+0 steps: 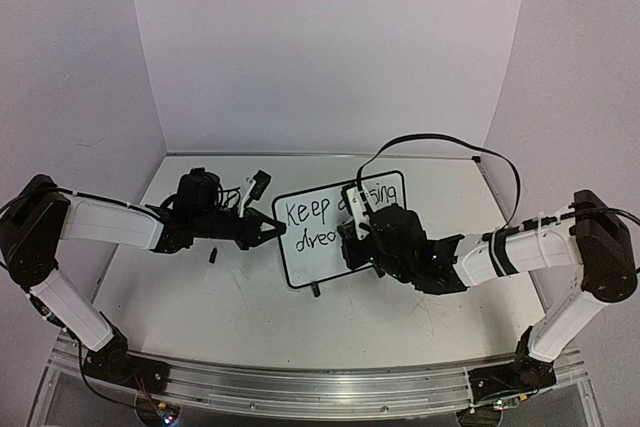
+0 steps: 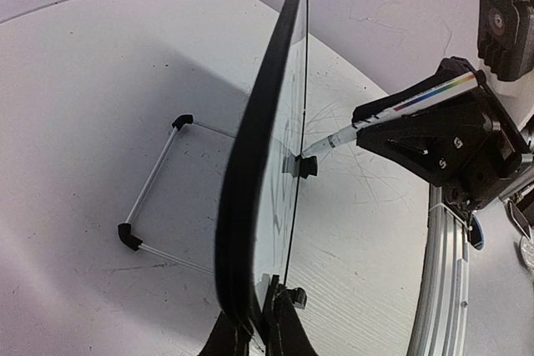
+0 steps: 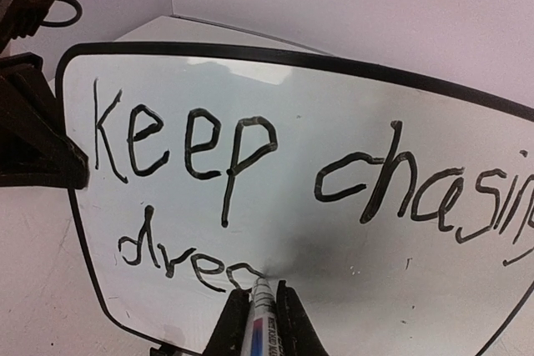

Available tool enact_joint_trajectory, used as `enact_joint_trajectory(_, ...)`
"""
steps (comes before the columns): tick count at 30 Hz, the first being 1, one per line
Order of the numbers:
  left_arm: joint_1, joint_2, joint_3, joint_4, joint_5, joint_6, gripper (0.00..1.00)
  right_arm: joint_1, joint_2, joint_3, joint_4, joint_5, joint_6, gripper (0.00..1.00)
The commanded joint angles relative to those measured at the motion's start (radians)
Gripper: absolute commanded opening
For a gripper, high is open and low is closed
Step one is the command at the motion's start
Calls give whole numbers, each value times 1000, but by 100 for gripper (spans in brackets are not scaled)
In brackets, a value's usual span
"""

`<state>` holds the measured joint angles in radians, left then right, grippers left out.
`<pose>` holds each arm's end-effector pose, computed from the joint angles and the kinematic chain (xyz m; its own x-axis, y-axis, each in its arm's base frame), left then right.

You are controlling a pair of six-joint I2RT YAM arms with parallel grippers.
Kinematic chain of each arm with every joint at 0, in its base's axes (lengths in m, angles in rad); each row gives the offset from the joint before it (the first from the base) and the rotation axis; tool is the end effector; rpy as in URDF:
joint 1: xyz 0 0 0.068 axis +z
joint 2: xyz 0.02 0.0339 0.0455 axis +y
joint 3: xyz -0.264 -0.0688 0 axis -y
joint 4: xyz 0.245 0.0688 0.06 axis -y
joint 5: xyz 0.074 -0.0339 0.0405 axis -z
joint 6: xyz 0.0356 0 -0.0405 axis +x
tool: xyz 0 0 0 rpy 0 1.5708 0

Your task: Write a sentence on the whiteboard

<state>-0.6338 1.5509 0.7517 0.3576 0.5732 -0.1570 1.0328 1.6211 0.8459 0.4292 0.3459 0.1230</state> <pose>0.2485 -0.2066 0.1993 -0.4797 0.1895 -0.8567 0.8278 0.4215 -0.3703 0.1904 0.2956 0.2121 -0.2515 -0.1963 -0.9477 -0.6182 0.7860 0.0013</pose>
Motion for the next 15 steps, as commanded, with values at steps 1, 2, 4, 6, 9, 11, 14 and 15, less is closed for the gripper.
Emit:
enact_joint_trajectory(1,19,-9,20,-45,-147,83,0,-15,-20,24,63,59,-14,0)
enact_joint_trajectory(2,19,-10,19,-45,-147,83,0,-15,-21,24,63,58,-14,0)
enact_joint_trajectory(4,19,-10,18,-45,-148,85,0,-16,-23,24,65,57,-16,0)
enact_joint_trajectory(6,19,-11,18,-44,-150,85,0,-16,-24,26,66,53,-16,0)
enact_joint_trajectory(9,19,-10,17,-45,-150,85,0,-17,-24,24,67,43,-11,0)
enact_joint_trajectory(11,19,-11,16,-45,-151,86,0,-17,-21,21,61,39,-9,0)
enact_joint_trajectory(14,19,-12,15,-45,-153,86,0,-16,-17,9,45,25,-1,0)
enact_joint_trajectory(15,19,-12,15,-45,-153,86,0,-15,-16,3,40,21,2,0)
